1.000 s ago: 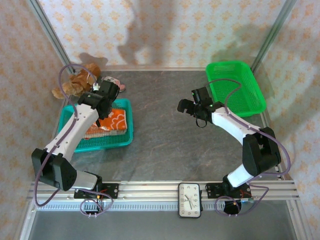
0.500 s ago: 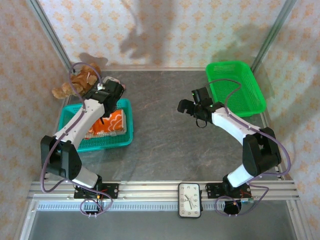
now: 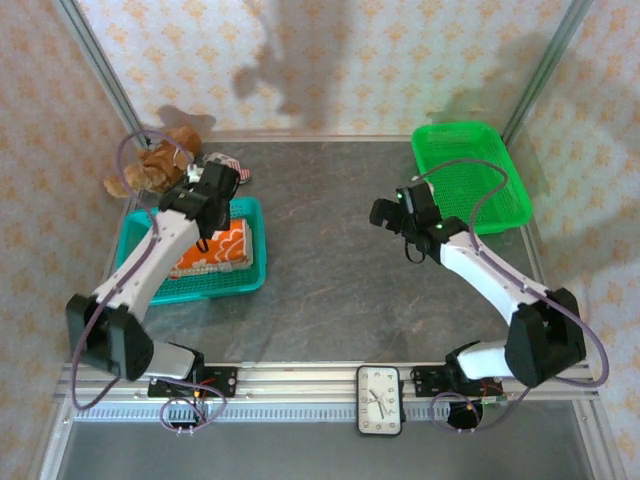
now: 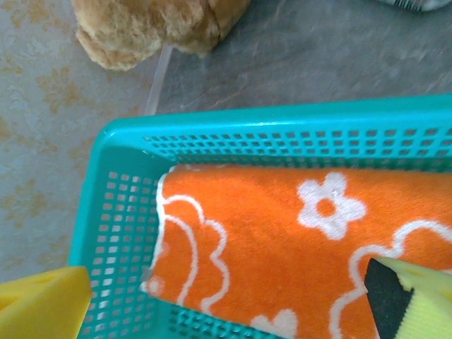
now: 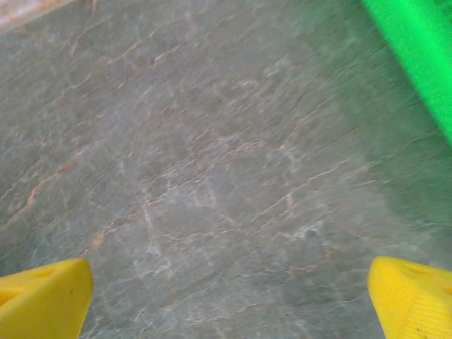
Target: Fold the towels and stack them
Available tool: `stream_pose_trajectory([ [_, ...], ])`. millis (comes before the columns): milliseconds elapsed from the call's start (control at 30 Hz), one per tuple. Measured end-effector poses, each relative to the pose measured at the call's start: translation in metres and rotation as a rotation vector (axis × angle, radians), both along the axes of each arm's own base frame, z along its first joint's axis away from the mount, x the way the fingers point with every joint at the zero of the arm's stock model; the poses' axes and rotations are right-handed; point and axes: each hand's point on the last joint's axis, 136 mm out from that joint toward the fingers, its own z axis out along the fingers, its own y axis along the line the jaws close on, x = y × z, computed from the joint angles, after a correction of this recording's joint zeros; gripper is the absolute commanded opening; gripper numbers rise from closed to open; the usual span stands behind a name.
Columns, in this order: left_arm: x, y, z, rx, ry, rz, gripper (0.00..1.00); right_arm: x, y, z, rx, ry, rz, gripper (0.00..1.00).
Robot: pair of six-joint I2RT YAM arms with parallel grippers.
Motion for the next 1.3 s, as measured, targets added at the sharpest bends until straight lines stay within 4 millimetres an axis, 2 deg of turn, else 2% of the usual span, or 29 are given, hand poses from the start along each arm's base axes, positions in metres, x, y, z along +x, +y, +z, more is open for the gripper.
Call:
stream_pose_trajectory([
  [133,-0.011,-0.001,0.005,-0.075,-0.224,-0.017,1.0,-0.007,-0.028,0.015,-0.112,-0.099,-0.052,0.99],
  [233,-0.016,0.0,-0.011,-0.091,-0.333,-0.034,1.0,-0.014,-0.05,0.018,-0.204,-0.179,-0.092,0.99],
  [300,-0.018,0.003,-0.026,-0.067,-0.365,-0.038,1.0,-0.021,-0.069,0.012,-0.28,-0.236,-0.117,0.99],
  [400,-0.016,0.013,-0.048,-0.002,-0.359,-0.023,1.0,-0.029,-0.099,-0.012,-0.379,-0.232,-0.16,0.99],
  [500,-0.003,0.021,-0.058,0.048,-0.349,0.0,1.0,-0.031,-0.128,-0.029,-0.436,-0.208,-0.224,0.99],
  [567,0.009,0.024,-0.071,0.069,-0.329,0.013,1.0,-0.027,-0.138,-0.034,-0.46,-0.216,-0.247,0.99],
  [667,0.022,0.026,-0.093,0.083,-0.316,0.016,1.0,-0.013,-0.139,-0.041,-0.476,-0.233,-0.251,0.99],
  [833,0.038,0.024,-0.115,0.064,-0.352,-0.013,1.0,0.008,-0.139,-0.067,-0.513,-0.235,-0.225,1.0],
  [933,0.046,0.027,-0.12,0.019,-0.413,-0.023,1.0,0.014,-0.144,-0.071,-0.488,-0.279,-0.226,1.0],
  [1100,0.043,0.022,-0.128,-0.05,-0.505,-0.072,1.0,0.012,-0.155,-0.086,-0.41,-0.333,-0.214,0.99],
  [1200,0.045,0.018,-0.132,-0.069,-0.508,-0.091,1.0,0.012,-0.152,-0.098,-0.393,-0.301,-0.184,1.0],
  [1300,0.05,0.017,-0.123,-0.079,-0.553,-0.098,1.0,0.024,-0.151,-0.088,-0.367,-0.327,-0.185,0.99],
])
